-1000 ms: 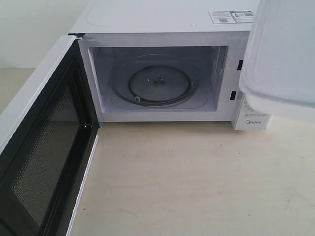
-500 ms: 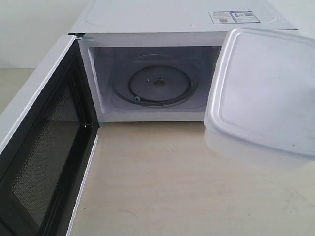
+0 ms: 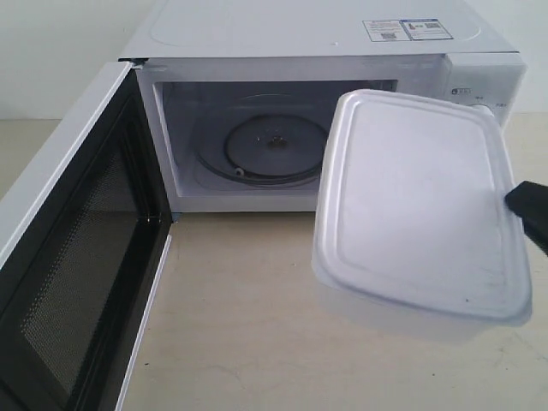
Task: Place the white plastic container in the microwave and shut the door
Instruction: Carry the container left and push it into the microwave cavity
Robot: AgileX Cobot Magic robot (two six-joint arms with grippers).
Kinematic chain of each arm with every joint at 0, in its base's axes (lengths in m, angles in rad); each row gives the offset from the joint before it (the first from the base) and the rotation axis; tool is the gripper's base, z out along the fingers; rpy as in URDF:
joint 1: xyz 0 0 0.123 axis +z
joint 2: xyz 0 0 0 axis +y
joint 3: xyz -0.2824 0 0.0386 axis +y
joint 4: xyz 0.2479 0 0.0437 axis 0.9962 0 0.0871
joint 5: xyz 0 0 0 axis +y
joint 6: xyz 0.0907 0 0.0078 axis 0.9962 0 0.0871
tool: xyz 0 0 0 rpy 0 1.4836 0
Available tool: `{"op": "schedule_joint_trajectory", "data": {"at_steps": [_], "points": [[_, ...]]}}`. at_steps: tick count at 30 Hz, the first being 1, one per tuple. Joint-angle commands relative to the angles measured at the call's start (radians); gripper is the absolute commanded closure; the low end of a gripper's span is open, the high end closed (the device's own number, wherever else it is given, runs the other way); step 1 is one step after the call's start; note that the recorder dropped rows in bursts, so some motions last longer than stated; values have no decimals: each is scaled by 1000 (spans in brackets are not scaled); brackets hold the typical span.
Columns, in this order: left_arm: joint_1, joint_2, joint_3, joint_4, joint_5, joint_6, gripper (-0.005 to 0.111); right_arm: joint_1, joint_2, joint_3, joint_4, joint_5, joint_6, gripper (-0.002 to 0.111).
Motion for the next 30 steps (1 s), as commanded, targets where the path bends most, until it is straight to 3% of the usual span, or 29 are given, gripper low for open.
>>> {"op": "schedule_joint_trajectory", "data": {"at_steps": [1, 16, 19, 21, 25, 27, 30], "points": [[-8, -3, 3, -7, -4, -9, 102, 1, 126, 1, -19, -119, -25, 108], [-8, -3, 3, -7, -4, -9, 102, 18, 480, -61, 188, -454, -320, 108], [-8, -3, 3, -7, -4, -9, 102, 199, 535, -79, 448, -413, -493, 108], [-8, -3, 3, -7, -4, -9, 102, 385, 579, -81, 725, -413, -708, 108], [-8, -3, 3, -7, -4, -9, 102, 688, 730, -82, 1187, -557, -1035, 108], [-8, -3, 3, -7, -4, -9, 102, 748, 807, -82, 1270, -648, -1037, 108], [-8, -3, 3, -7, -4, -9, 102, 757, 867, -82, 1296, -743, -1025, 108]]}}
